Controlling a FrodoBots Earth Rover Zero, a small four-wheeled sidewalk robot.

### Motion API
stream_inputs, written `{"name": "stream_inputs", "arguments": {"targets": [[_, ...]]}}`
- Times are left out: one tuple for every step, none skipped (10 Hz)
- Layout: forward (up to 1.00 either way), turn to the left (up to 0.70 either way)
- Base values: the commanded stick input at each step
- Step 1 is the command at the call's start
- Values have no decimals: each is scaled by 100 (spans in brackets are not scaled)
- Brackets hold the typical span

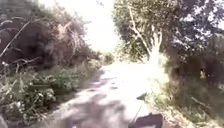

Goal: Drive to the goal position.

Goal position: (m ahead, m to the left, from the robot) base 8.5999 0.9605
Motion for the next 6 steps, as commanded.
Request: {"name": "stream_inputs", "arguments": {"targets": [[100,0],[100,0],[100,0],[100,0],[100,14],[100,39]]}}
